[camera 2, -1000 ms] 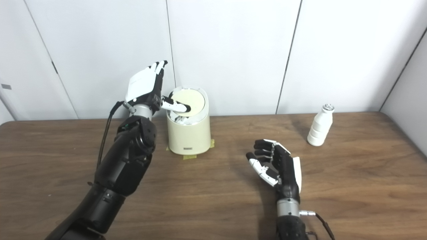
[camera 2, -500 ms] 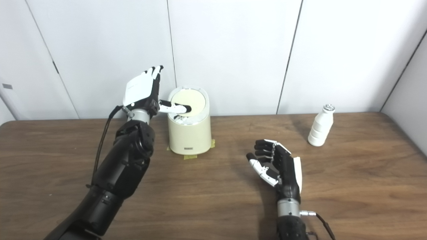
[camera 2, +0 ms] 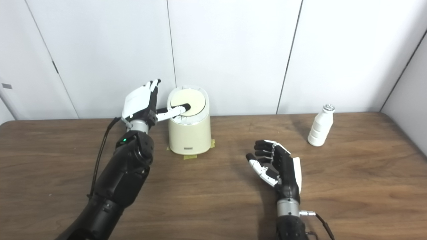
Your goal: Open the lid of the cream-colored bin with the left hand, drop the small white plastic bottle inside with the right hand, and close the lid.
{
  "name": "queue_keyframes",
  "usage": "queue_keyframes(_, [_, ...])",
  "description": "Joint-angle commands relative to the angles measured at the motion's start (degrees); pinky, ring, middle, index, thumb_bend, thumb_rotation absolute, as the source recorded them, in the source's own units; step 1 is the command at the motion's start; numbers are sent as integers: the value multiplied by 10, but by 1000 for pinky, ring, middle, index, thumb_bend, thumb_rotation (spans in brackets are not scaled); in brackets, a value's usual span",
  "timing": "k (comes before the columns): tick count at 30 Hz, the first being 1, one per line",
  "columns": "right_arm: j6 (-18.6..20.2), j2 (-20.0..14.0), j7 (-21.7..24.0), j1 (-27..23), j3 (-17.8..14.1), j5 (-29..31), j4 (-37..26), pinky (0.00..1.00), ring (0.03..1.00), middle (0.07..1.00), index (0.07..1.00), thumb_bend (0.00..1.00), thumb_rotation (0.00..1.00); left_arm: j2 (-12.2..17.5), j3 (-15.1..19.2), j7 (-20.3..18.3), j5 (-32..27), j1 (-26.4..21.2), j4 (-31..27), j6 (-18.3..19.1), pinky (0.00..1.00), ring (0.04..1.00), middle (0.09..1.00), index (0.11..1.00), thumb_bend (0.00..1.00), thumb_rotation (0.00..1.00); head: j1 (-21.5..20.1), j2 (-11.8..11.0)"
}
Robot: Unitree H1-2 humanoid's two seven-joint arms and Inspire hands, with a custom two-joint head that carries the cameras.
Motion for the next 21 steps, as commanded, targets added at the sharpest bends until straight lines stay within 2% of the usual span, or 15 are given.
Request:
queue_keyframes(1, [-10, 13, -5, 6, 4, 0, 20, 523, 605, 617, 595, 317, 166, 3, 13, 26, -13, -32, -19, -3, 1000, 1000, 1000, 1000, 769, 1000, -1, 0])
queue_keyframes(5, [-10, 13, -5, 7, 6, -4, 19, 525, 604, 618, 597, 311, 151, 0, 37, 25, -46, -29, -35, 1, 1000, 1000, 1000, 1000, 768, 1000, -1, 0])
queue_keyframes(7, [-9, 13, -5, 7, 5, -1, 18, 525, 603, 616, 595, 315, 162, -7, 61, 29, -88, -24, -49, -14, 1000, 1000, 1000, 1000, 743, 1000, -1, 0])
queue_keyframes(8, [-9, 14, -5, 7, 3, 0, 18, 527, 604, 616, 594, 318, 169, -13, 79, 33, -120, -19, -57, -34, 1000, 1000, 1000, 1000, 720, 1000, -1, -1])
queue_keyframes(9, [-10, 13, -5, 7, 3, 0, 19, 530, 605, 616, 593, 322, 174, -22, 103, 47, -162, -10, -65, -74, 1000, 1000, 1000, 1000, 660, 1000, -1, -1])
queue_keyframes(10, [-10, 12, -5, 6, 4, -1, 19, 529, 602, 614, 593, 318, 173, -28, 118, 57, -191, -5, -69, -102, 903, 948, 963, 970, 550, 1000, -1, -1])
queue_keyframes(11, [-10, 12, -5, 6, 4, -2, 19, 528, 601, 613, 593, 316, 172, -36, 137, 62, -229, 5, -75, -139, 852, 920, 943, 954, 494, 1000, -1, 0])
queue_keyframes(12, [-9, 11, -5, 6, 4, -2, 19, 526, 600, 612, 594, 310, 148, -43, 153, 65, -263, 14, -81, -173, 819, 888, 898, 903, 422, 1000, -1, 0])
queue_keyframes(16, [-6, 10, -3, 5, 1, 2, 19, 525, 599, 613, 596, 312, 140, -54, 177, 57, -347, 40, -98, -250, 770, 838, 835, 825, 252, 997, 0, 0])
queue_keyframes(18, [-6, 7, -2, 3, 0, 3, 20, 528, 604, 620, 601, 316, 176, -58, 181, 49, -379, 61, -125, -264, 759, 826, 827, 821, 197, 924, 1, 0])
queue_keyframes(21, [-19, 3, -4, 0, -2, 4, 27, 523, 605, 621, 599, 310, 141, -54, 177, 37, -400, 94, -178, -253, 766, 829, 827, 827, 179, 881, 1, -2])
